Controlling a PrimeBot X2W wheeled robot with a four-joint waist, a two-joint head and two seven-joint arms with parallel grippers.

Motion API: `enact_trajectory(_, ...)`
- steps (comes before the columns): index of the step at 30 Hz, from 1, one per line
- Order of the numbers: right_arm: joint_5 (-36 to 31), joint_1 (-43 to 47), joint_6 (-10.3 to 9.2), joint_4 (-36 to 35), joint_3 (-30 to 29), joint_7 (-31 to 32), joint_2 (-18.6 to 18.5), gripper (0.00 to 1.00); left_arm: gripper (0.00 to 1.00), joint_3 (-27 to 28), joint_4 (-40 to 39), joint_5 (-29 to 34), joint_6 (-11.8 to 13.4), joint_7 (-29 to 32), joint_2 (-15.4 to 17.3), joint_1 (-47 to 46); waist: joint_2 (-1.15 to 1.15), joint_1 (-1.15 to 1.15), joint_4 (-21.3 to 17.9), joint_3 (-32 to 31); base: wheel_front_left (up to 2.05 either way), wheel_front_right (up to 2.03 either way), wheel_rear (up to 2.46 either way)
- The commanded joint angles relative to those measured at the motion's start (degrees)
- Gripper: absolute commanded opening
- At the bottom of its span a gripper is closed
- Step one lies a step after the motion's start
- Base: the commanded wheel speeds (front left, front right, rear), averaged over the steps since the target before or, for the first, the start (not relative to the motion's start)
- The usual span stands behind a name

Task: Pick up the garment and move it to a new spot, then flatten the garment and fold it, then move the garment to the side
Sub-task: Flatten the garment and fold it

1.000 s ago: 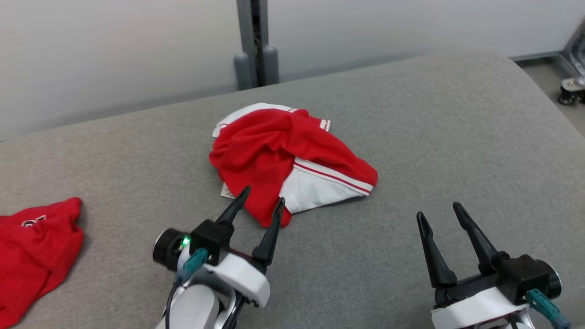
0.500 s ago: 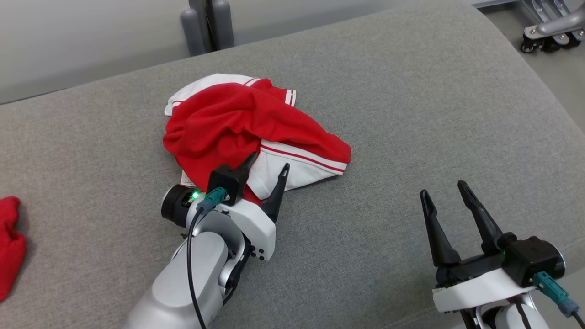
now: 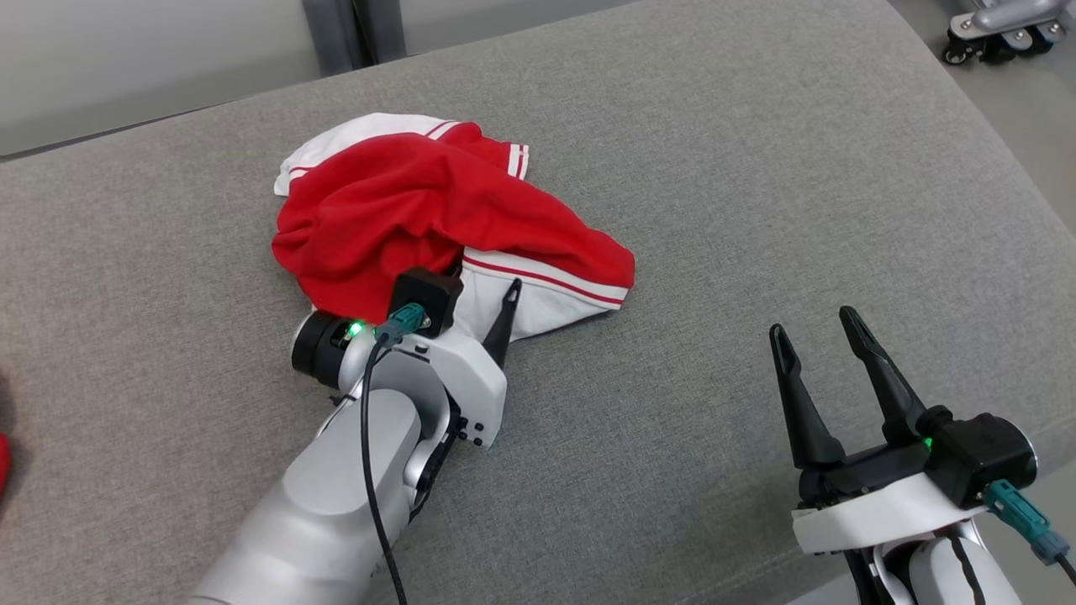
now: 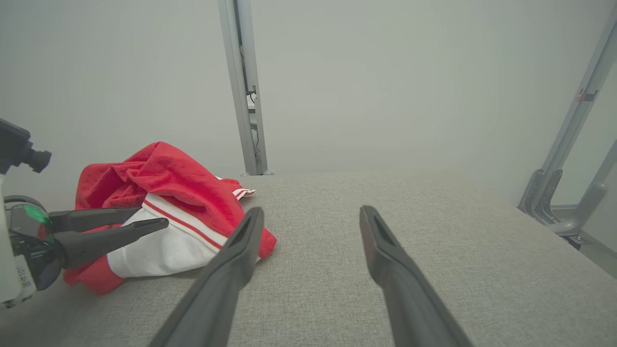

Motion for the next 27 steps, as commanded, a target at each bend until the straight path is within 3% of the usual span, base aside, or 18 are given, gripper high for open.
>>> enact_trajectory(1,0.36,-0.57,0.01,-0.12,-0.04,-0.36,-0.28,1.0,0.49,-0.75,0.1,-0.65,0.68,-0.69,0.25,-1.62,0.0,0.0,-0.28,0.24,0.0,0.0,0.0)
enact_trajectory(2,0.29,-0.5,0.01,-0.11,-0.11,-0.36,-0.28,1.0,0.33,-1.21,-0.15,-1.08,0.99,-1.03,0.26,-1.91,0.0,0.0,-0.34,0.29,0.0,0.0,0.0)
enact_trajectory(3,0.24,-0.48,0.01,-0.09,-0.23,-0.36,-0.28,1.0,0.04,-1.71,-0.43,-1.51,1.14,-1.33,0.23,-2.19,0.0,0.0,-0.38,0.33,0.0,0.0,0.0)
enact_trajectory(4,0.19,-0.39,0.0,-0.02,-0.33,-0.36,-0.28,1.0,0.0,-2.26,-0.65,-2.0,1.33,-1.46,0.23,-2.41,0.0,0.0,-0.39,0.31,0.0,0.0,0.0)
enact_trajectory(16,0.31,0.68,0.01,0.89,0.62,-0.36,-0.28,1.0,0.0,-4.73,-11.82,-12.28,-0.54,-4.87,0.24,-7.67,0.0,0.0,-0.72,-3.32,0.0,0.0,0.0)
enact_trajectory(27,2.04,1.19,0.0,2.24,4.42,-0.36,-0.29,1.0,0.0,-2.8,-18.16,-22.26,2.47,-5.94,0.22,-24.78,0.0,0.0,-5.14,-6.59,0.0,0.0,0.0)
